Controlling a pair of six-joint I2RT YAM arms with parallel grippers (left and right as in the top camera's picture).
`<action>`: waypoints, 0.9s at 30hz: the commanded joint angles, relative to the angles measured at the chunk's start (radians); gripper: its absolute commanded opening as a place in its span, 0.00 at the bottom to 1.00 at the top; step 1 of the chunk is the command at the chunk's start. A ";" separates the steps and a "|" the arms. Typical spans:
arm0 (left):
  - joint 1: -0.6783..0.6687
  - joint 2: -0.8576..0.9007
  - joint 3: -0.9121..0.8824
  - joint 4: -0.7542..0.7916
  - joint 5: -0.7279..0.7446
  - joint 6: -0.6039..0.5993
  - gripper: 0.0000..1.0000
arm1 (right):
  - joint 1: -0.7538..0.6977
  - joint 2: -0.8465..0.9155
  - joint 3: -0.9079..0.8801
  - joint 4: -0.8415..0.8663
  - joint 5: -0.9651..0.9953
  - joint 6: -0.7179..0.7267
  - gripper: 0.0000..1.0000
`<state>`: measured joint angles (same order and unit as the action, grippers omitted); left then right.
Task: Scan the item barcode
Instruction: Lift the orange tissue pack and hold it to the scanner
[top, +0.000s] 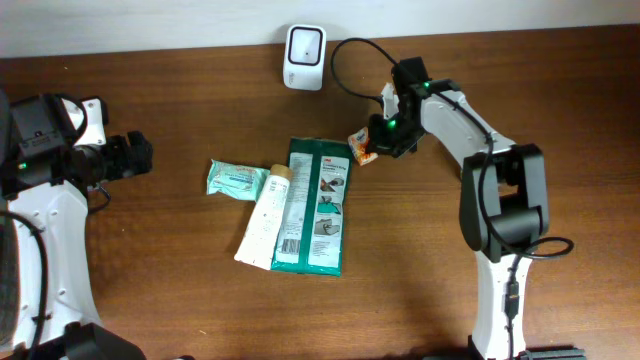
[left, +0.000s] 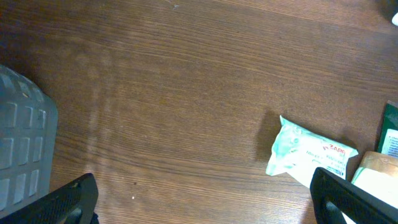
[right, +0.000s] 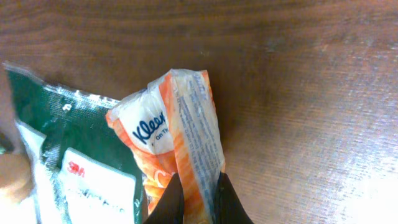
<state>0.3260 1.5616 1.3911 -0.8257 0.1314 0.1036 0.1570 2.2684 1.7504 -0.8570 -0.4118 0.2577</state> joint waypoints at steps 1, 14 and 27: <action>0.002 -0.004 0.001 0.002 0.011 -0.013 0.99 | -0.035 -0.154 0.022 -0.032 -0.230 -0.059 0.04; 0.002 -0.004 0.001 0.002 0.011 -0.013 0.99 | -0.053 -0.203 0.022 -0.039 -1.140 -0.013 0.04; 0.002 -0.004 0.001 0.002 0.011 -0.013 0.99 | 0.022 -0.203 0.022 0.028 -0.622 -0.016 0.04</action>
<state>0.3260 1.5616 1.3911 -0.8253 0.1318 0.1036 0.1532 2.0739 1.7599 -0.8330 -1.2308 0.2516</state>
